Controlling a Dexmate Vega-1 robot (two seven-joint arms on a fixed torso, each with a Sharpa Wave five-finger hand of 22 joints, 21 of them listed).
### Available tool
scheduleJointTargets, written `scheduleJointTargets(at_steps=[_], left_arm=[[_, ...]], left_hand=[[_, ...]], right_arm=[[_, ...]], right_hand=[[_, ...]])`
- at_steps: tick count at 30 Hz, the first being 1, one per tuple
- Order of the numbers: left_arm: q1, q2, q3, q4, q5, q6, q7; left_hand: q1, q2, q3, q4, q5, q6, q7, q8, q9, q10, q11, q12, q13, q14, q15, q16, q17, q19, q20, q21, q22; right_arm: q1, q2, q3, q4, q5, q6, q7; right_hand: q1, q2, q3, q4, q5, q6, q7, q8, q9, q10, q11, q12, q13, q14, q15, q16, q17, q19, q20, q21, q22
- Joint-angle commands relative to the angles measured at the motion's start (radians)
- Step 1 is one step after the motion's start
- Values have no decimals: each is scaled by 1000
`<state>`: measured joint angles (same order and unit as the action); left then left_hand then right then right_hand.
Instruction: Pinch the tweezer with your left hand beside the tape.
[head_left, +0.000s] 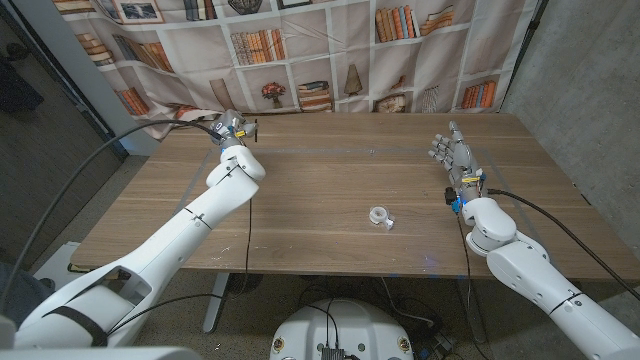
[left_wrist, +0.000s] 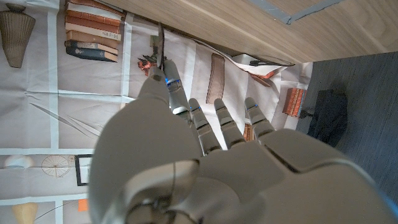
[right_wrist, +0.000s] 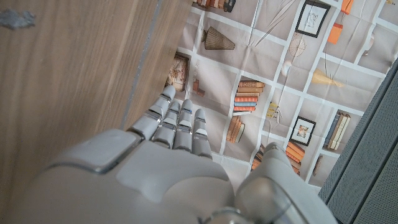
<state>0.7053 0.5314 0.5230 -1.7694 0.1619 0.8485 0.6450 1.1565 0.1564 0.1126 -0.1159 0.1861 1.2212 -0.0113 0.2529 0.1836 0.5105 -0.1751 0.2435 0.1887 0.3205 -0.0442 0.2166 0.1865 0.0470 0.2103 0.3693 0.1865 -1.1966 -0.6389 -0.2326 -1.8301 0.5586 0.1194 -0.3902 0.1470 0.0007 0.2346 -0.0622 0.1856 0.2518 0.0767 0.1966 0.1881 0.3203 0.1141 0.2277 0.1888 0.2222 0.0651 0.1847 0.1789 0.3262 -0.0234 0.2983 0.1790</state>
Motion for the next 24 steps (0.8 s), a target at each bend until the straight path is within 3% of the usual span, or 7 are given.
scheduleJointTargets(at_steps=[1, 9, 16, 24], left_arm=[[0, -2, 7, 2, 26, 19, 8], [1, 0, 18, -3, 43, 56, 7], [1, -2, 27, 3, 52, 70, 2], [-4, -3, 40, 9, 60, 98, -8]], left_hand=[[11, -4, 9, -3, -1, 23, -2, 13, 5, 20, -7, -2, 3, 15, -66, -1, -2, 15, 3, -2, 0], [12, -7, 14, -3, -2, 18, 5, 8, 5, 17, -9, -10, 4, 18, -67, -4, -2, 17, 4, -5, -1], [13, -11, 19, -4, -2, -18, -10, -10, 4, 11, -5, -19, 4, 14, -58, -9, -2, 17, 4, -11, -2], [12, -21, 21, -6, -3, -32, -5, -17, 5, 6, 5, -26, 5, 14, -52, -12, -2, 19, 4, -14, -1]], right_arm=[[3, 5, -3, 4, -1, 2, 0], [0, 3, -2, 3, 2, 0, 2], [0, 0, -1, 1, 4, -4, 5], [-3, -5, 1, -6, 3, -6, 4]], right_hand=[[2, 7, 3, -7, -1, 5, 0, 0, 2, 9, 0, -5, 1, 9, 2, -1, 5, 12, 0, -5, 3], [1, 8, 3, -8, -1, 6, 1, 0, 2, 9, 0, -5, 1, 9, 1, -1, 5, 13, 0, -6, 3], [1, 8, 3, -8, -1, 5, 0, 0, 2, 8, -1, -6, 1, 9, 2, -1, 5, 13, 1, -8, 3], [2, 9, 3, -9, -1, 5, 0, 0, 2, 8, -1, -6, 1, 9, 2, -1, 5, 13, 0, -10, 3]])
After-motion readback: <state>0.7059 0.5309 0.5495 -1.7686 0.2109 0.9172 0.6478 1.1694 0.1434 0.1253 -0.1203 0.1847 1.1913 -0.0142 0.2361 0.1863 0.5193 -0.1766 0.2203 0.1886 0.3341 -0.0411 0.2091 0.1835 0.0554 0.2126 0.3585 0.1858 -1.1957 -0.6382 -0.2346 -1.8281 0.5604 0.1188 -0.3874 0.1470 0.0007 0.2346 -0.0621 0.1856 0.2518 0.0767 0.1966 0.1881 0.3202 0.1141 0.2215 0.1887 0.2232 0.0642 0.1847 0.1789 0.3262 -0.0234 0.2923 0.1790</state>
